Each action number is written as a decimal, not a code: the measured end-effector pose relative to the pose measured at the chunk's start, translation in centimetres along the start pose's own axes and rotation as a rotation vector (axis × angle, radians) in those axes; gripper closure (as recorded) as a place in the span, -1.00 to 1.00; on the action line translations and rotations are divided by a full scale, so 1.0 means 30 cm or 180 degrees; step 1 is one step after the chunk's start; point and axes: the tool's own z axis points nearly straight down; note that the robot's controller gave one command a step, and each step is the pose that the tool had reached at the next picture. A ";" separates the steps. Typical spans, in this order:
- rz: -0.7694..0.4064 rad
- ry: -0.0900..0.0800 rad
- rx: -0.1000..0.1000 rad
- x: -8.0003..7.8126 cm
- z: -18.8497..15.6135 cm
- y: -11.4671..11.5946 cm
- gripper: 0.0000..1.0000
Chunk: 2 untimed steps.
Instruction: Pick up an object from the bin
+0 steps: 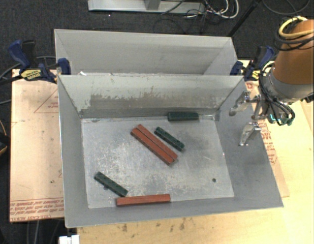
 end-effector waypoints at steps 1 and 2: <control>0.0050 -0.0032 0.0005 -0.183 0.196 0.187 -1.00; -0.0052 0.0010 -0.0014 -0.180 0.272 0.234 -1.00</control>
Offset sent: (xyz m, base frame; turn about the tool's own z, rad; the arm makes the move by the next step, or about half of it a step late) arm 0.0201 0.0415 -0.0722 -0.0505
